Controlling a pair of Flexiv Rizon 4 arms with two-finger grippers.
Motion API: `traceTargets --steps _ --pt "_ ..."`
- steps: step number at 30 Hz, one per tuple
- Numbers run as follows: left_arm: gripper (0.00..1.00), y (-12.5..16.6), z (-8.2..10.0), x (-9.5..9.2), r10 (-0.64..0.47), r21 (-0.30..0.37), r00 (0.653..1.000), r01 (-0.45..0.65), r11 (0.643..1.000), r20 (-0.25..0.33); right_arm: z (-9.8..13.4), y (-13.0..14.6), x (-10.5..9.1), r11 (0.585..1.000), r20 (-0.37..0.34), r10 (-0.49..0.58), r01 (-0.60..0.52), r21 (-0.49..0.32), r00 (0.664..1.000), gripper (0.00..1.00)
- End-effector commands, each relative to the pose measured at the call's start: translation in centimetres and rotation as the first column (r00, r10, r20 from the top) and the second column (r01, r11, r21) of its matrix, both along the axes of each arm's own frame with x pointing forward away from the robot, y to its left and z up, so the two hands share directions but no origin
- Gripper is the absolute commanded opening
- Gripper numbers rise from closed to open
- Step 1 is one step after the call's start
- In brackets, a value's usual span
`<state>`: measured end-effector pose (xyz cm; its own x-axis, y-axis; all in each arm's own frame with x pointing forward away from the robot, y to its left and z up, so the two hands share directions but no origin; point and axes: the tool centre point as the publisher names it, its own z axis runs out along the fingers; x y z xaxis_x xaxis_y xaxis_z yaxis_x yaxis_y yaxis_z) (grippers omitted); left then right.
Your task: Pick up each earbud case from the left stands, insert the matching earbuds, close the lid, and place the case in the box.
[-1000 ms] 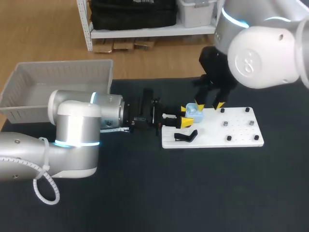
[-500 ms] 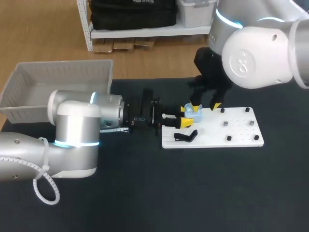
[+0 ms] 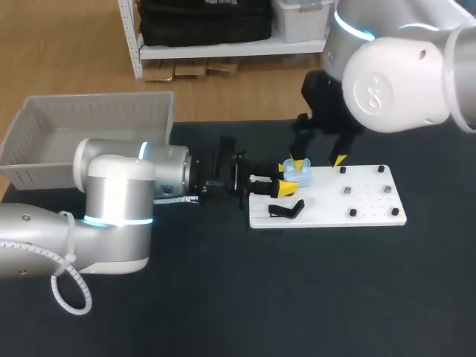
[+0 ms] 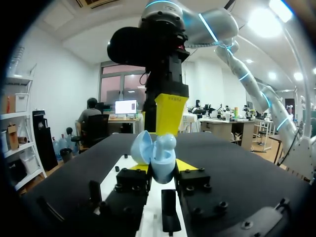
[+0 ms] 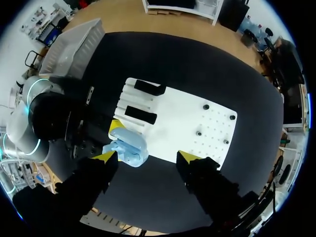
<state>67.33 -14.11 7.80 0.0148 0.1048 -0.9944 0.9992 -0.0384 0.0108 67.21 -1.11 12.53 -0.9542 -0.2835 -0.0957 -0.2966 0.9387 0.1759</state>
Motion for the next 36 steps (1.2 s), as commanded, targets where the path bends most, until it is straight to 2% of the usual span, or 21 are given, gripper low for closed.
traceTargets --steps 1,11,15,21,24,36 --pt "0.0 -0.1 0.0 0.1 -0.001 0.0 1.0 0.001 1.0 0.0 0.4 -0.2 -0.4 1.0 0.012 -0.004 0.004 0.003 1.0 0.78" --pt "0.0 -0.1 0.0 0.1 -0.001 0.0 1.0 0.001 1.0 0.0 0.6 0.0 -0.2 1.0 0.022 -0.002 0.002 0.015 1.0 0.79" --pt "0.0 -0.1 0.0 0.1 -0.001 0.0 1.0 0.001 1.0 0.0 0.9 0.0 0.6 0.999 0.048 -0.031 0.029 0.036 0.998 0.79" --pt "0.0 -0.1 0.0 0.1 -0.001 0.0 1.0 0.001 1.0 0.0 1.2 -0.2 2.8 0.995 0.083 -0.085 0.08 0.058 0.993 0.89" --pt "0.0 -0.1 0.0 0.1 -0.001 0.0 1.0 0.001 1.0 0.0 0.8 -0.2 3.6 0.993 0.08 -0.106 0.101 0.065 0.991 0.94" --pt "0.0 -0.1 0.0 0.1 -0.001 0.0 1.0 0.001 1.0 0.0 -1.6 -0.7 5.0 0.987 0.025 -0.153 0.152 0.048 0.988 0.93"
